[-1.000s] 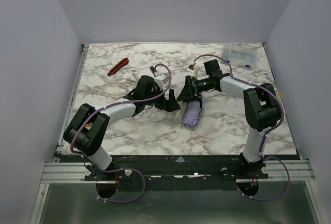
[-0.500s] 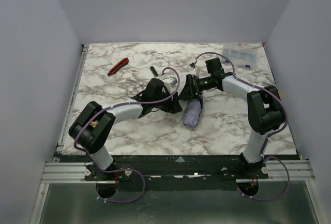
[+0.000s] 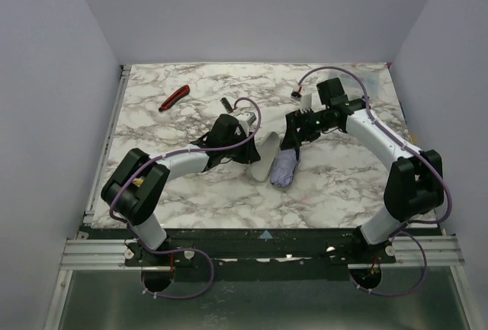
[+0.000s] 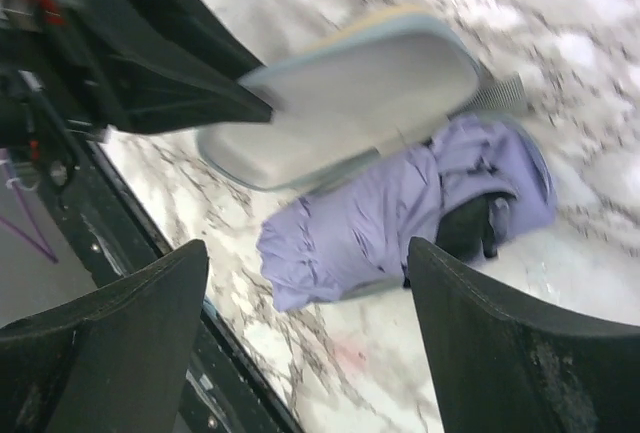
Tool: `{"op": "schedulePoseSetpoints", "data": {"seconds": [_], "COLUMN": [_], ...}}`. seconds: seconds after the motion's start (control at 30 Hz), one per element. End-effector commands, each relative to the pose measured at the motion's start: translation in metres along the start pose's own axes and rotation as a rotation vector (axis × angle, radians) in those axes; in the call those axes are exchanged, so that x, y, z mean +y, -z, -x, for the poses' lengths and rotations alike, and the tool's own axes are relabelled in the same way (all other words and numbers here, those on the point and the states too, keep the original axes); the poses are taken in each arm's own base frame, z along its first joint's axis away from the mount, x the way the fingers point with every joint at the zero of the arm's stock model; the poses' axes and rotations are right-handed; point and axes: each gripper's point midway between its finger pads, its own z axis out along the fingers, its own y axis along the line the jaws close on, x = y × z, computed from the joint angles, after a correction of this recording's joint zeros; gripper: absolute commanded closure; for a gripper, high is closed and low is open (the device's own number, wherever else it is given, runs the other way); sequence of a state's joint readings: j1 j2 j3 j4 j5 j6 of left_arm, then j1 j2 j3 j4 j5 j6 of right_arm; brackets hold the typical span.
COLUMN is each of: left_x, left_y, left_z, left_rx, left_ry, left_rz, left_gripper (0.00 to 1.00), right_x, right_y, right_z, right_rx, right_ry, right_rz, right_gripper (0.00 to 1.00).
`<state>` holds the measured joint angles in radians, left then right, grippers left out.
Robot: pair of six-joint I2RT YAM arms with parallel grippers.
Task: Open the umbrella
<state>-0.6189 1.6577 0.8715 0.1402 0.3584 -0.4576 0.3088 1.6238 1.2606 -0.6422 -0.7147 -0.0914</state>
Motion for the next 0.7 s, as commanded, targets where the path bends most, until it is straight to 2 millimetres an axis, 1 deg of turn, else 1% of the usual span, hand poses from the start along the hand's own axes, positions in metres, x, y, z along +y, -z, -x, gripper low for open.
{"op": "schedulePoseSetpoints", "data": {"seconds": [0.0, 0.07, 0.1, 0.13, 0.23, 0.27, 0.4, 0.47, 0.6, 0.67], "left_x": [-0.010, -0.011, -0.012, -0.012, -0.014, -0.015, -0.021, -0.026, -0.036, -0.040], "left_y": [0.005, 0.005, 0.005, 0.006, 0.006, 0.007, 0.009, 0.010, 0.012, 0.010], "left_z": [0.004, 0.002, 0.001, 0.001, -0.002, -0.002, -0.005, -0.007, -0.011, -0.013], "left_rx": [-0.022, -0.023, -0.022, -0.023, -0.021, -0.023, -0.028, -0.030, -0.030, -0.028], "left_ry": [0.001, 0.001, -0.002, -0.005, -0.005, -0.009, -0.025, -0.035, -0.053, -0.060], "left_rz": [-0.037, -0.040, -0.039, -0.040, -0.040, -0.041, -0.059, -0.069, -0.089, -0.094], "left_gripper": [0.80, 0.80, 0.80, 0.80, 0.81, 0.81, 0.82, 0.83, 0.86, 0.87], "right_x": [-0.021, -0.012, -0.009, -0.005, -0.001, -0.004, -0.011, -0.020, -0.045, -0.053], "right_y": [0.012, 0.010, 0.007, 0.004, -0.007, -0.011, -0.026, -0.032, -0.037, -0.038], "right_z": [-0.047, -0.055, -0.059, -0.061, -0.070, -0.071, -0.064, -0.064, -0.071, -0.077], "right_rx": [0.187, 0.188, 0.187, 0.186, 0.214, 0.211, 0.205, 0.211, 0.240, 0.255], "right_ry": [-0.131, -0.180, -0.181, -0.221, -0.294, -0.328, -0.344, -0.344, -0.335, -0.332], "right_rz": [-0.204, -0.181, -0.169, -0.171, -0.161, -0.177, -0.208, -0.242, -0.357, -0.398], "right_gripper": [0.19, 0.20, 0.20, 0.19, 0.18, 0.18, 0.19, 0.19, 0.20, 0.23]}}
